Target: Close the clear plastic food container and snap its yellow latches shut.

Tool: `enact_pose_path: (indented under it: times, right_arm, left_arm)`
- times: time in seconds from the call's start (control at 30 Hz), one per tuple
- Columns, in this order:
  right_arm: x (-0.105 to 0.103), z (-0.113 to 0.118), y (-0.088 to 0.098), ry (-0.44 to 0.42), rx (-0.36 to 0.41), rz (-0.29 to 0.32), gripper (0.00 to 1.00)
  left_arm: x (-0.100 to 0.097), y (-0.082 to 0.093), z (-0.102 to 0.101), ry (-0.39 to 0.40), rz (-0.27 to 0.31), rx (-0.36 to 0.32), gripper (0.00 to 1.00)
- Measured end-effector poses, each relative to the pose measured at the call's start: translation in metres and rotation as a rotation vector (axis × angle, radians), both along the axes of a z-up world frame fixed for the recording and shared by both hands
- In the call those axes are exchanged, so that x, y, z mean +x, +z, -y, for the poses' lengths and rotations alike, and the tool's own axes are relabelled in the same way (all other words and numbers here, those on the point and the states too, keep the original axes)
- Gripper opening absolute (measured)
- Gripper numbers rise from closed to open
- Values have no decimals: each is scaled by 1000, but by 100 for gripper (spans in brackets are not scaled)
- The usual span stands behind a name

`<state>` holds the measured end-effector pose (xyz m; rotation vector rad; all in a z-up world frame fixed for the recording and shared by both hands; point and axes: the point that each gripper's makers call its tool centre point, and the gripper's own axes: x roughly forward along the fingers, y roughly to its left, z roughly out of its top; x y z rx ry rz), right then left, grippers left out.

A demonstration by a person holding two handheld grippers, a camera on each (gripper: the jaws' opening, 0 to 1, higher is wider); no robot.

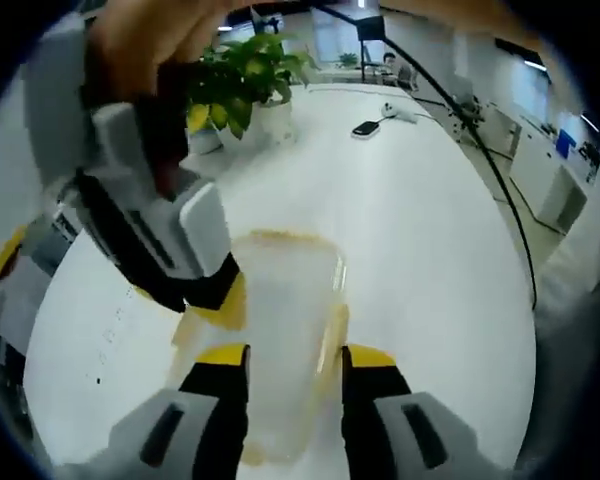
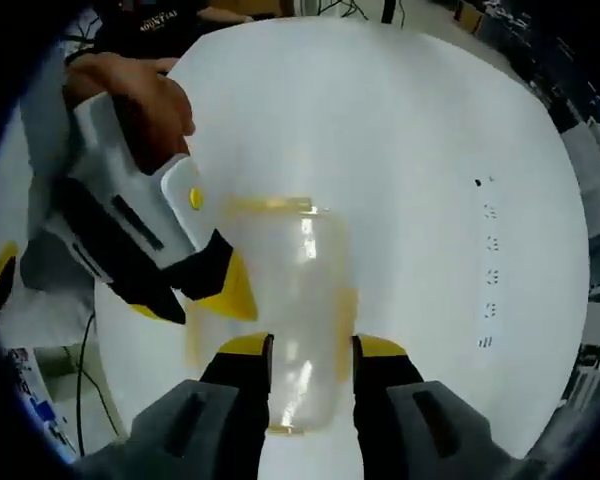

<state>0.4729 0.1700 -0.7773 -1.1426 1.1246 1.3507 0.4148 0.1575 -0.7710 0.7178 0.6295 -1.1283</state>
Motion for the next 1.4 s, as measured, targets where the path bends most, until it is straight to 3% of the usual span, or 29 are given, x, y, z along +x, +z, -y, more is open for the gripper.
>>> enact_pose_path:
  times: [0.17,0.63,0.8,1.0,1.17,1.4]
  right_arm:
    - [-3,-2,-3,15,-51,-14,31]
    - [-4,2,-6,-52,-54,-90,32]
    - [8,0,-10,-93,-32,-147,32]
    - [1,0,-10,-88,-44,-151,31]
    - [-2,2,-9,-82,-61,-152,31]
    - [-1,4,-11,-82,-4,-261,29]
  left_arm:
    - [0,-4,-1,-59,88,89,32]
    - [1,-9,2,-43,137,128,31]
    - [2,-9,2,-53,157,141,31]
    - [1,-12,1,-66,203,171,27]
    - [6,-7,-2,-80,191,161,28]
    - [8,-9,-2,-82,200,149,27]
